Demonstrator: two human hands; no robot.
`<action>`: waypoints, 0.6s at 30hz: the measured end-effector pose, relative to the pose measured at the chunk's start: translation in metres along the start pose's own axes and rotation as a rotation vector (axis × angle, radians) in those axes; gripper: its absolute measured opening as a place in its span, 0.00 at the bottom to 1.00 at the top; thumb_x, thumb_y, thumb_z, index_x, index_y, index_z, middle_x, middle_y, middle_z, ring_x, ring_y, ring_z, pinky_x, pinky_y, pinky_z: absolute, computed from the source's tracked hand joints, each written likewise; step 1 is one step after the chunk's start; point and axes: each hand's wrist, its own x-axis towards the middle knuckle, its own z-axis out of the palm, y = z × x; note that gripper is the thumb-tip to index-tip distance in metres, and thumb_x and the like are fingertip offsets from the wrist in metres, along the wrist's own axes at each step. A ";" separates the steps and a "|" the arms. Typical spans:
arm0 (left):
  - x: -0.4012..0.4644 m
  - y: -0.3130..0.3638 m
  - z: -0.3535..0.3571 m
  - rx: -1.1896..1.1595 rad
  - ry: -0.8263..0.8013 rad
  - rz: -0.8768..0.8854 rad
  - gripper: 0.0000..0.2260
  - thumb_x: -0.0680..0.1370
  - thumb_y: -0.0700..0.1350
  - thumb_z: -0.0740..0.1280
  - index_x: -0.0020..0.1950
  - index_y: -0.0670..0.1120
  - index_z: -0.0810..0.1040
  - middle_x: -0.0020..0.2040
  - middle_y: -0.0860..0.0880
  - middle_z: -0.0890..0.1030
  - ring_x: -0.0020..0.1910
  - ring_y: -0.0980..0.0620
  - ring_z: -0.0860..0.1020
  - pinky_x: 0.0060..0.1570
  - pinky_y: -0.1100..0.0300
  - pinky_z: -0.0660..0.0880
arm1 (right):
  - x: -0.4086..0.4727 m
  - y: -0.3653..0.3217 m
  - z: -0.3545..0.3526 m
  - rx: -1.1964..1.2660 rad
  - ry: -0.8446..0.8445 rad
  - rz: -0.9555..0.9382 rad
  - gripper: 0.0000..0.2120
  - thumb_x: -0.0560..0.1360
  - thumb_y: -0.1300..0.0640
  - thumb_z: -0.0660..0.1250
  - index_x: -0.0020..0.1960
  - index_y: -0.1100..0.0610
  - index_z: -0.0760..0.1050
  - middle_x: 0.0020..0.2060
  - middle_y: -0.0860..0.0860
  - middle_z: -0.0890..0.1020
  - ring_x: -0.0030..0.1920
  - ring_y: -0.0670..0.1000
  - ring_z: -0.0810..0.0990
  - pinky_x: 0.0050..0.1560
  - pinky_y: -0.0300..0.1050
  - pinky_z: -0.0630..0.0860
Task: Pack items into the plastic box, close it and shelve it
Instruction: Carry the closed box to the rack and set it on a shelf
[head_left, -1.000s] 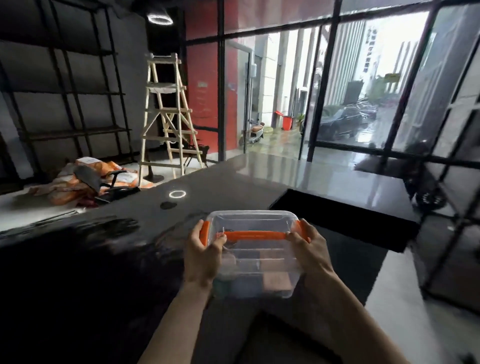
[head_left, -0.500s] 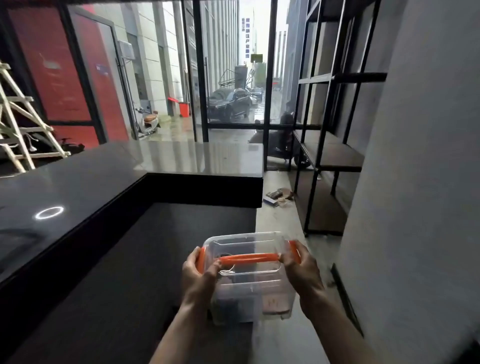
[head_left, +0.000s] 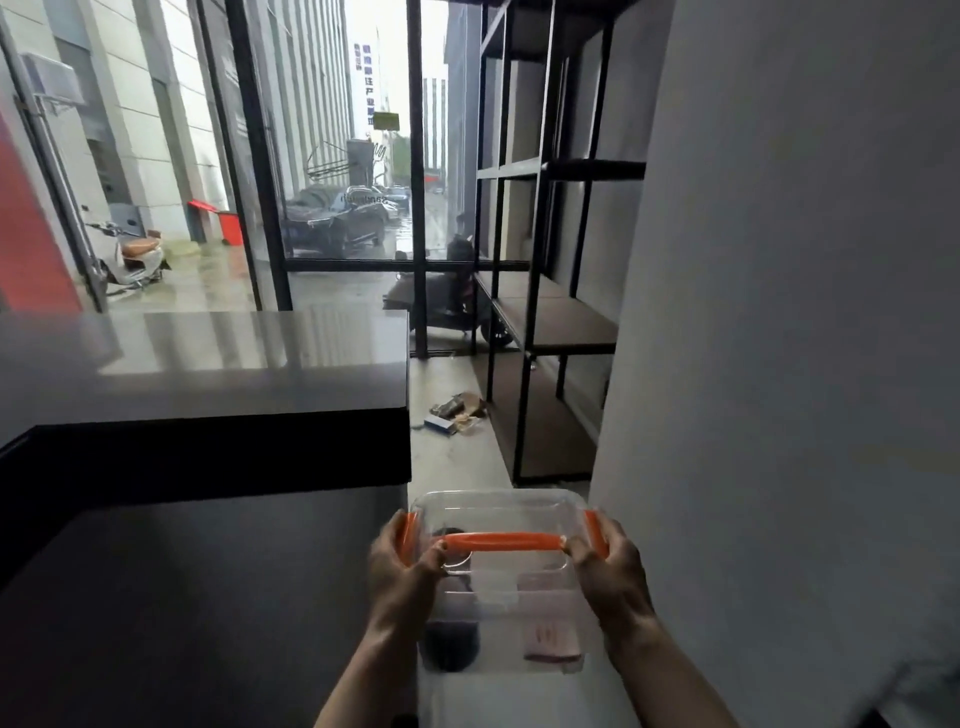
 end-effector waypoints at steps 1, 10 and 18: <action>0.021 0.001 0.011 -0.007 -0.015 0.003 0.35 0.71 0.43 0.76 0.76 0.42 0.66 0.70 0.40 0.73 0.66 0.41 0.74 0.67 0.42 0.71 | 0.021 -0.003 0.004 -0.001 0.024 -0.001 0.29 0.80 0.56 0.66 0.79 0.52 0.63 0.67 0.58 0.77 0.55 0.56 0.77 0.54 0.51 0.78; 0.214 0.023 0.093 -0.021 -0.123 0.034 0.33 0.74 0.44 0.74 0.77 0.47 0.65 0.73 0.44 0.71 0.69 0.44 0.73 0.68 0.42 0.71 | 0.203 -0.033 0.039 -0.043 0.160 -0.012 0.29 0.79 0.58 0.67 0.79 0.52 0.65 0.73 0.55 0.74 0.65 0.57 0.75 0.62 0.48 0.72; 0.333 0.024 0.159 -0.003 -0.141 0.038 0.32 0.76 0.44 0.72 0.78 0.47 0.64 0.73 0.45 0.69 0.69 0.44 0.72 0.65 0.49 0.73 | 0.332 -0.040 0.059 -0.046 0.192 0.020 0.29 0.79 0.56 0.67 0.78 0.52 0.65 0.73 0.56 0.74 0.69 0.60 0.74 0.68 0.57 0.75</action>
